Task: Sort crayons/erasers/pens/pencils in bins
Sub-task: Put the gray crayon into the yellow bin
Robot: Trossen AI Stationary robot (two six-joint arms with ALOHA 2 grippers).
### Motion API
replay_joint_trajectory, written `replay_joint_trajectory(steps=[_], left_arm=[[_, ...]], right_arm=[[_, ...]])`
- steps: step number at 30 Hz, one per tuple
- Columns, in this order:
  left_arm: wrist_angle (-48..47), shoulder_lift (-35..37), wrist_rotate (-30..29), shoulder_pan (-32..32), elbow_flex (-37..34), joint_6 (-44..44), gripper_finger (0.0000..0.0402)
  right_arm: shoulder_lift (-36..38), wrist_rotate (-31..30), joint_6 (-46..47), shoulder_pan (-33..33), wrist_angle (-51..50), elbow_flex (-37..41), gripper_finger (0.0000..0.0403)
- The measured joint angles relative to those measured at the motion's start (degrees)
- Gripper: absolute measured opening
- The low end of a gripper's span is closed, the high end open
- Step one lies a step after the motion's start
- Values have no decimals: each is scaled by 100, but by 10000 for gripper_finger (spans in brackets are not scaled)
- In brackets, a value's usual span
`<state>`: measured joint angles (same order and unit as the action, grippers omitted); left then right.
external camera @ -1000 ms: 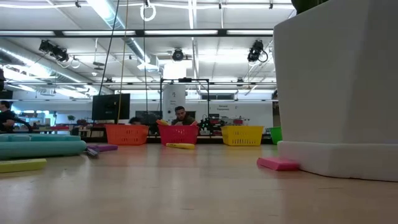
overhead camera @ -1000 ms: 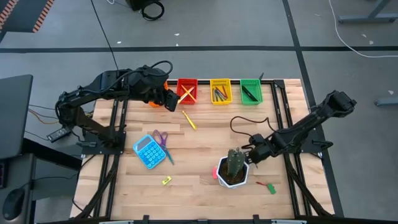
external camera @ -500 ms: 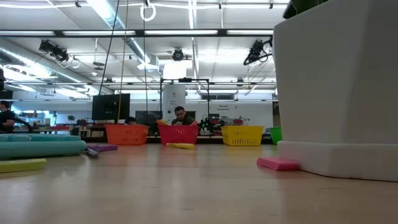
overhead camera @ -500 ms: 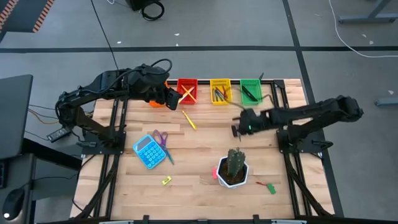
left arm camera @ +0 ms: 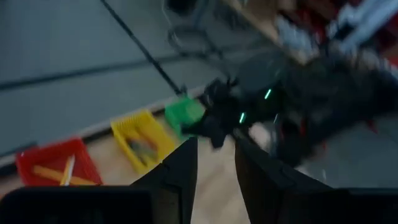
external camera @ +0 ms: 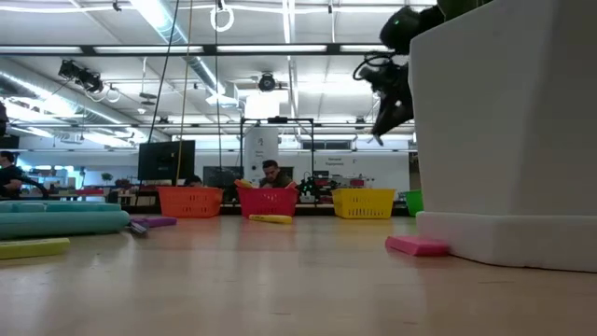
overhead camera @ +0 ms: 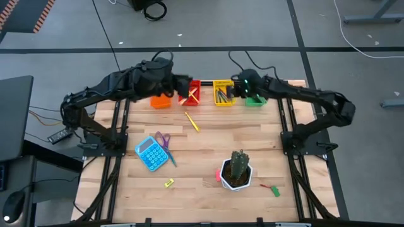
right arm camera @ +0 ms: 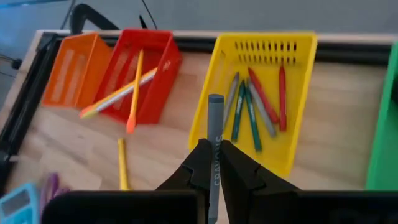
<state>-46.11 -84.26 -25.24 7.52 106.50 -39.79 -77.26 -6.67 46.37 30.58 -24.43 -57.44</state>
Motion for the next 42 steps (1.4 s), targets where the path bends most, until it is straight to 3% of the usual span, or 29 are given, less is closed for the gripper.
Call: replay_joint_trajectory(steps=[3, 7, 13, 20, 33, 42], left_arm=[[817, -125, -384, 85, 0, 158, 117], [1310, -124, -234, 308, 0, 916, 113], [1917, -80, -190, 853, 0, 1084, 110], [2400, -5, 105, 1635, 0, 1226, 113], [3070, -7, 89, 2682, 0, 1268, 113], [3131, -7, 88, 2934, 0, 1561, 112]], right_arm=[[-556, 297, -248, 247, -18, -372, 29], [-1244, 604, -552, 403, -29, -801, 29], [-1887, 710, -608, 567, -64, -1039, 29], [-2207, 722, -675, 801, -56, -1042, 29], [-2738, 786, -863, 1148, 88, -1046, 29], [-3014, 824, -819, 1128, 336, -1046, 30]])
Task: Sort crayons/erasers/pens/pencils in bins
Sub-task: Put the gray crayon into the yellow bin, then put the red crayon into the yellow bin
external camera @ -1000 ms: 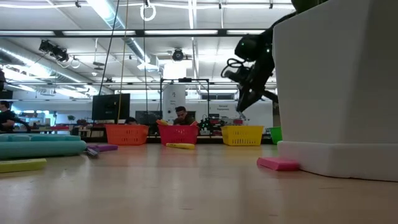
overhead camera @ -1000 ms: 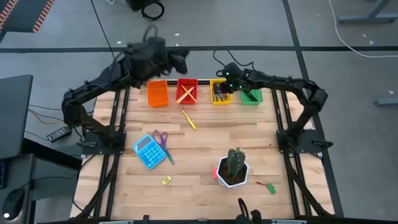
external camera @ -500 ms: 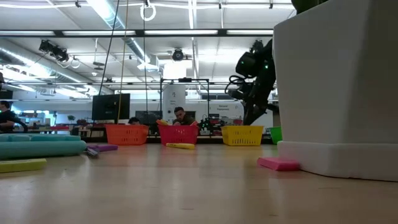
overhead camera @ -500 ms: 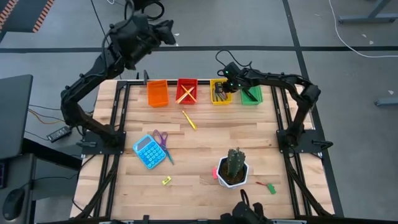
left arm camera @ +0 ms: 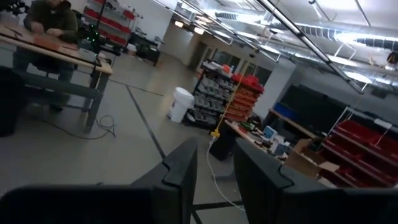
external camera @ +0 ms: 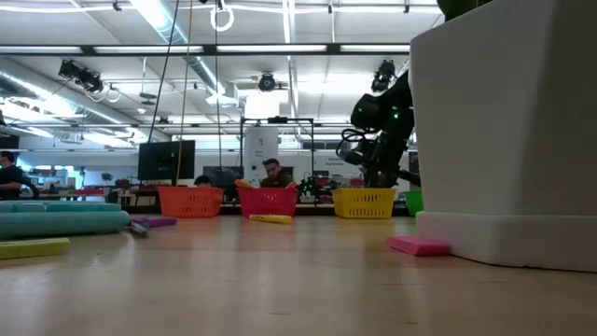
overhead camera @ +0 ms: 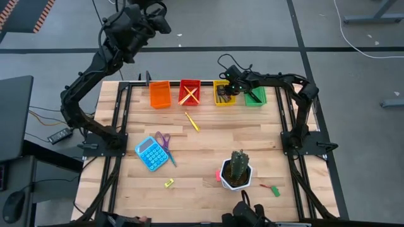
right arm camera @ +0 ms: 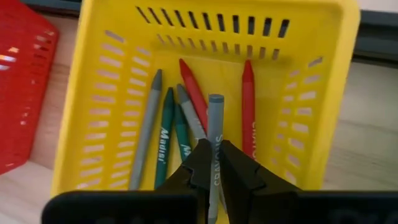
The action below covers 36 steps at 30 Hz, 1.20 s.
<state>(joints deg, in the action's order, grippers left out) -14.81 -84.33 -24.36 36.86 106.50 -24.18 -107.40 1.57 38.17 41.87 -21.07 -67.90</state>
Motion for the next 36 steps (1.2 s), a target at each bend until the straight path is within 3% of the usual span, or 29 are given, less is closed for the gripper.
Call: replay_joint_trajectory(steps=[14, 23, 28, 36], left_arm=[[-4, -1, 20, -17, 0, 430, 110], [-5, -1, 291, -182, 0, 245, 111], [-89, -2, 609, -468, 0, 234, 108], [-808, -1, 678, -1019, 0, 231, 107]], right_arm=[[20, -43, 267, 2, 1, 0, 70], [951, 101, 245, -43, -301, 4, 74], [1888, 274, -204, -162, -1311, 2, 74], [3028, 663, -617, -665, -4294, 0, 74]])
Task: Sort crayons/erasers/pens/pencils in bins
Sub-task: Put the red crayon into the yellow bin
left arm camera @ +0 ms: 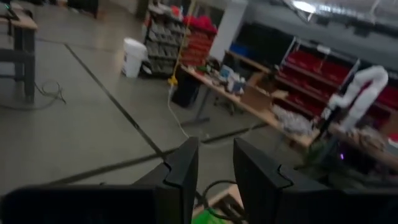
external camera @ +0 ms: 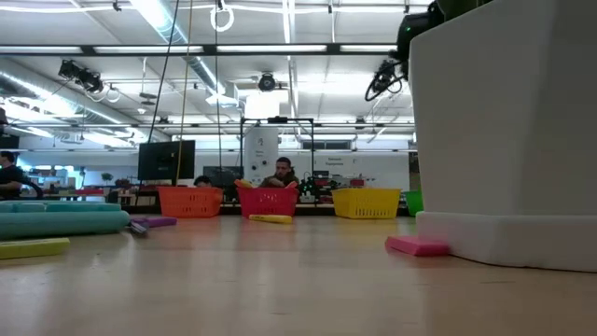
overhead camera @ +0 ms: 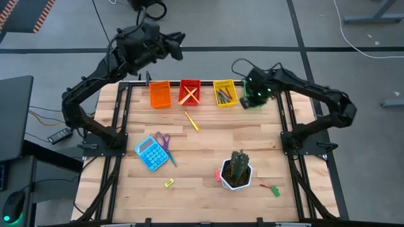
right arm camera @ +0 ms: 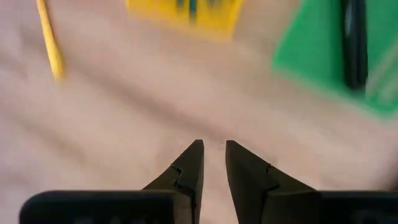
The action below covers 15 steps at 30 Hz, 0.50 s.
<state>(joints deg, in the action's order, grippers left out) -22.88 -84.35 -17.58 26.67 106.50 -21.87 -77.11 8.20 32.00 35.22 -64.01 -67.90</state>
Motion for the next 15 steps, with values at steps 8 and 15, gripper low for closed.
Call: replay_joint_trajectory(steps=[8, 15], left_arm=[[-463, -1, -10, -611, 0, -451, 107], [-1033, -1, -13, -1329, 0, -612, 107]], right_arm=[[946, 534, 418, -926, -1358, 412, 74], [2012, 1112, 1429, -2024, -965, 1655, 74]])
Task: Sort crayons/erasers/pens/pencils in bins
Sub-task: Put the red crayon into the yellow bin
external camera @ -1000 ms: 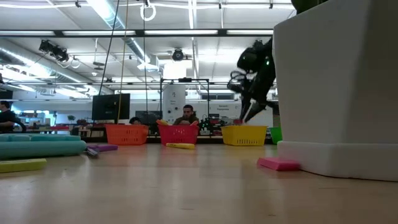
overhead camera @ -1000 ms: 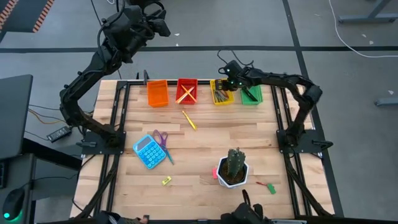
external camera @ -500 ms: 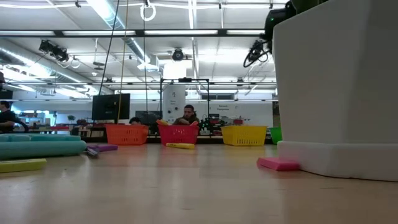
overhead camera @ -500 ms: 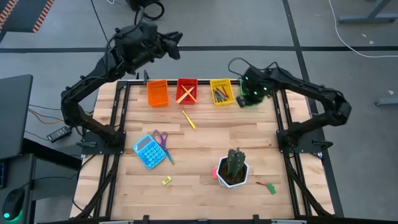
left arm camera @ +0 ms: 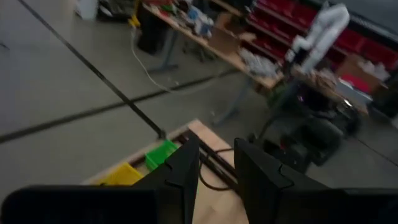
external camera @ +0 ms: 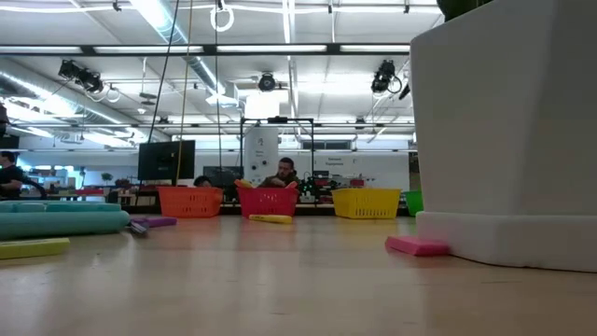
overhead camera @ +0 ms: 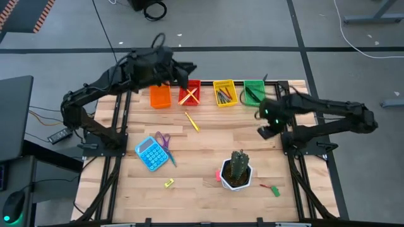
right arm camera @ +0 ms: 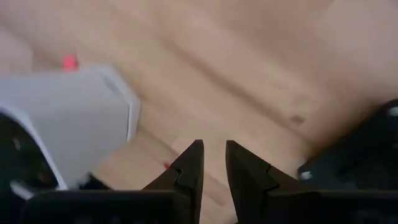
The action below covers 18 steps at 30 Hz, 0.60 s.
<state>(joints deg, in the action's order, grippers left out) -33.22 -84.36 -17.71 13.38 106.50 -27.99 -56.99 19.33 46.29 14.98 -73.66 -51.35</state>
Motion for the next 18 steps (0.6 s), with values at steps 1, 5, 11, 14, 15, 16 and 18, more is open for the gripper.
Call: replay_joint_trajectory(steps=[1, 5, 11, 14, 15, 16, 18], left_arm=[[-71, 0, 7, -99, 0, -56, 107], [-293, 0, 3, -460, 0, -327, 107], [-243, 0, 4, -832, 0, -483, 107], [-240, 1, 0, -924, 0, -483, 107], [-253, 24, 1, -944, 0, -479, 107], [-280, 46, 0, -953, 0, -457, 107], [-252, 105, 2, -954, 0, -408, 107]], right_arm=[[137, 50, 180, -258, 121, 171, 74], [460, 99, 954, -1470, 617, 689, 74], [254, -159, 2319, -3498, 1558, 938, 74], [12, -552, 2926, -4371, 1707, 939, 74], [-72, -691, 3088, -4634, 1769, 939, 74], [-148, -842, 3206, -4886, 1890, 941, 74], [-306, -1181, 3354, -5381, 2267, 941, 74]])
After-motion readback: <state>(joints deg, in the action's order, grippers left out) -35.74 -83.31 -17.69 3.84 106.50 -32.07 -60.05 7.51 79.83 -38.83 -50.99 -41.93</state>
